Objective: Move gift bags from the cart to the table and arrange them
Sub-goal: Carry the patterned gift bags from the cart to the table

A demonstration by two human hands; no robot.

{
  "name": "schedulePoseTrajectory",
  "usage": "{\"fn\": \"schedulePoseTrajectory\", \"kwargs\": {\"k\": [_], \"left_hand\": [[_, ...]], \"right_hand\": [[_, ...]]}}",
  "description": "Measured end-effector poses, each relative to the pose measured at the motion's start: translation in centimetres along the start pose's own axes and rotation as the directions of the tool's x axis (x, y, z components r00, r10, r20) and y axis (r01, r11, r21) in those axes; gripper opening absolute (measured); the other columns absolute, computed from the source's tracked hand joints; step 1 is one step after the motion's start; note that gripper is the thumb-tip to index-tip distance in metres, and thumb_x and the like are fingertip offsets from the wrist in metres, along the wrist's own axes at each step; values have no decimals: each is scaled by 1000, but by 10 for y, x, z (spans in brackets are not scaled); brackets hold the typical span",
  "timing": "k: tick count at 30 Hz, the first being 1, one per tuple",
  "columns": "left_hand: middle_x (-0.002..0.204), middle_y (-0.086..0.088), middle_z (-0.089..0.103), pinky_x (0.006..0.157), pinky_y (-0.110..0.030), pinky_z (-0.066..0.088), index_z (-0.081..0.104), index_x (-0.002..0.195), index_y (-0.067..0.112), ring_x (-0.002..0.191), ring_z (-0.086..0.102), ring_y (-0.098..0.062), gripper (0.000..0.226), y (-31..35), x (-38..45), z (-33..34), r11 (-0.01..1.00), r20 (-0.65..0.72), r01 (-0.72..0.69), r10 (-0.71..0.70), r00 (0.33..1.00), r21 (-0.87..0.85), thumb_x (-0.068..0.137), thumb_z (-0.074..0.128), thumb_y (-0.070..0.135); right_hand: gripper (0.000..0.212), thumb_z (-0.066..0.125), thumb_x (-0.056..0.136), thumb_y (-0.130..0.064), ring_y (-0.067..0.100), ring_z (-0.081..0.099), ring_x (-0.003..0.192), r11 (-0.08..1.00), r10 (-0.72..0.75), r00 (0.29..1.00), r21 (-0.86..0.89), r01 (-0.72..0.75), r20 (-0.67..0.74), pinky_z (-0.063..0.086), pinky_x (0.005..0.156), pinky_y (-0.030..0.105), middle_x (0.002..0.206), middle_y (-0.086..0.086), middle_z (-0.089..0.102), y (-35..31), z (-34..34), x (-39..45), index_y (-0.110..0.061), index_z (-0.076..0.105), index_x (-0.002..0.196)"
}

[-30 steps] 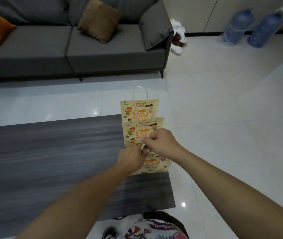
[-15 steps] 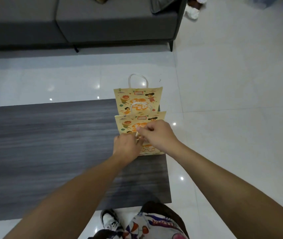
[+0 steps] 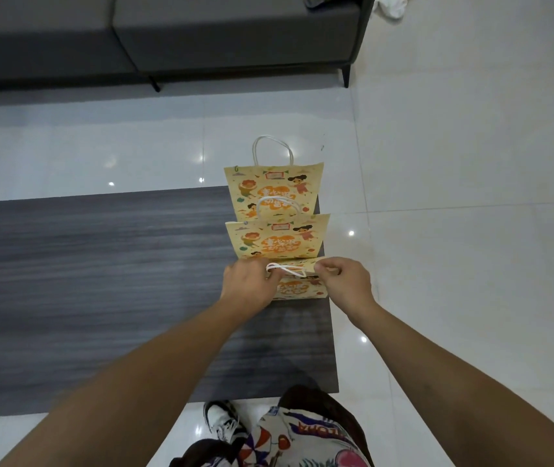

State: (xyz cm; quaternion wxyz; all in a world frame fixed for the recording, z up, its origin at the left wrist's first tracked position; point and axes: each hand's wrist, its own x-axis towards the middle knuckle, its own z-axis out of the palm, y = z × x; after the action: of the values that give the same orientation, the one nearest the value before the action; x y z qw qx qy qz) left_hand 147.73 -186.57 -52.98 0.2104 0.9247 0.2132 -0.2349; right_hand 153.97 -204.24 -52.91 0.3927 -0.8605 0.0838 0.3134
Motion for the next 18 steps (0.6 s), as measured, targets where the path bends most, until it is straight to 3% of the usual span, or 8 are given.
{"fn": "schedulePoseTrajectory", "kwargs": {"k": [5,9,12,16,18], "left_hand": [[110,-5,72,85,-38,47,71,111,19,101,62,-25,44,1,-1,3,1000,-29,0,0,1000,3,99,45,52],[111,-2,71,86,-39,51,70,117,23,102,63,-24,47,0,-10,-5,1000,-24,20,-20,1000,-24,96,49,60],[113,-1,70,88,-41,54,70,118,24,106,63,-25,47,-6,-25,-20,993,-49,35,-41,998,-116,89,61,60],[123,-1,69,93,-39,53,67,126,24,113,62,-24,45,-25,-57,-44,990,-122,39,-56,991,-136,88,68,49],[126,-2,68,95,-38,52,65,129,22,115,61,-23,44,-40,-78,-56,987,-176,40,-68,982,-156,91,66,45]], "right_hand": [[25,61,99,-32,11,61,92,991,-45,999,-128,46,11,40,61,13,111,-4,71,4,2,6,-17,74,114],[29,61,97,-36,15,65,100,972,-66,998,-226,70,23,49,77,25,119,-5,72,-8,-6,1,-20,74,117],[31,61,97,-38,5,63,85,963,-142,990,-232,139,5,46,71,18,121,-6,70,-32,-15,-10,-20,73,119],[31,60,99,-37,17,62,114,947,-278,960,-164,278,21,44,88,25,124,-5,70,-73,-16,-38,-20,74,120],[30,58,100,-38,17,61,116,918,-369,929,-141,370,34,46,95,30,122,-6,70,-102,-9,-58,-21,74,119]]}}
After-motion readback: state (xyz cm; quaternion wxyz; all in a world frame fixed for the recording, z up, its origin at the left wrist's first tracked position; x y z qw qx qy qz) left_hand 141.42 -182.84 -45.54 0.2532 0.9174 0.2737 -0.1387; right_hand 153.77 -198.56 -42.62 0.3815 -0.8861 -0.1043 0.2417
